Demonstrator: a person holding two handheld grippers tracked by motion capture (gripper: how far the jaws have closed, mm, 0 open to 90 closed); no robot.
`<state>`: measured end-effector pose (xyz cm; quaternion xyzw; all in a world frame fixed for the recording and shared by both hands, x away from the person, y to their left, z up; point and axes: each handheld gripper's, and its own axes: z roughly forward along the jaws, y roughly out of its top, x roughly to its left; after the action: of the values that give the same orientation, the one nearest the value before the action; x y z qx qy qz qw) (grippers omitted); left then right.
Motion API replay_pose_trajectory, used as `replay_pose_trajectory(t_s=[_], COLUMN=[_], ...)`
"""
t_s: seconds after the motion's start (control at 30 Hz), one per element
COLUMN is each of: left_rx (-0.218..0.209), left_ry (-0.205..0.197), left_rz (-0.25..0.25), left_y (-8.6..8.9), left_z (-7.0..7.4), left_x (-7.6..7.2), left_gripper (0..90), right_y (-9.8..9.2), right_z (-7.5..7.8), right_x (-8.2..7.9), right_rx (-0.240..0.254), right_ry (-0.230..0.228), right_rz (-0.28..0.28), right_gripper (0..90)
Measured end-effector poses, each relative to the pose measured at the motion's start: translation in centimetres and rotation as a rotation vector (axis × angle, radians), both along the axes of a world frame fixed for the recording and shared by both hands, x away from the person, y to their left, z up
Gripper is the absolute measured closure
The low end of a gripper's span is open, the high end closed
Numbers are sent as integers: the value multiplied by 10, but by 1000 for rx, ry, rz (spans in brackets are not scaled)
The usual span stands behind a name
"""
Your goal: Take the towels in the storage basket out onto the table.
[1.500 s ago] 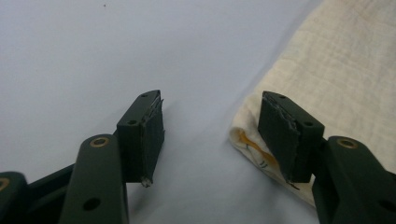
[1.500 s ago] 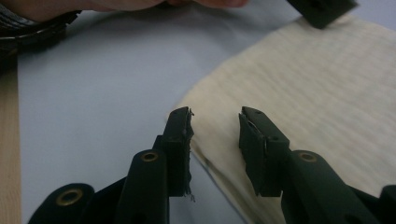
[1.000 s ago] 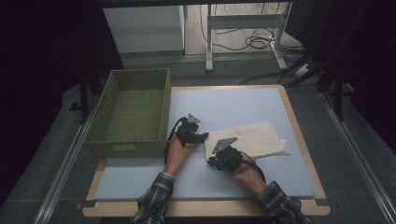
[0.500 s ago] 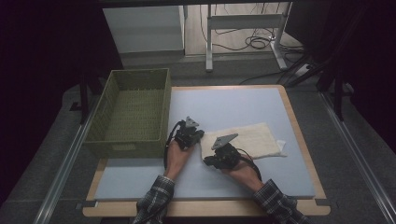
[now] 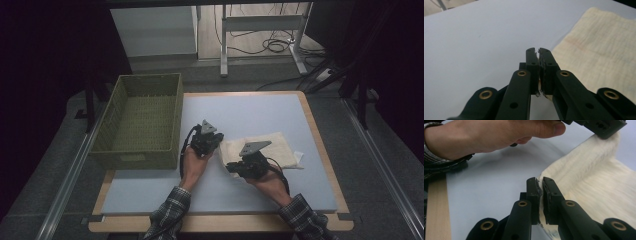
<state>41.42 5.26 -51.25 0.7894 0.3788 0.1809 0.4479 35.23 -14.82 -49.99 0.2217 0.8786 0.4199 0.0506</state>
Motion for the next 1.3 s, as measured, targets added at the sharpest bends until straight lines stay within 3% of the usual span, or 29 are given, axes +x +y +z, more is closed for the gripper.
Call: replay_pose_trajectory(t_s=[0.17,0.7,0.97,1.3], left_rx=[-4,11,19,41], left_ry=[-4,7,3,-1], left_rz=[-46,-148,-197,-225], left_y=[-25,-79,-111,-142], left_z=[5,2,7,10], left_x=[11,36,47,55], left_gripper=[867,864,863,862], right_y=[-29,-97,-124,-148], right_z=[2,0,2,2], right_x=[2,8,9,10], right_rx=[14,22,29,28], right_ry=[-9,1,-1,4], right_rz=[-65,-208,-264,-318], right_gripper=[839,837,836,833])
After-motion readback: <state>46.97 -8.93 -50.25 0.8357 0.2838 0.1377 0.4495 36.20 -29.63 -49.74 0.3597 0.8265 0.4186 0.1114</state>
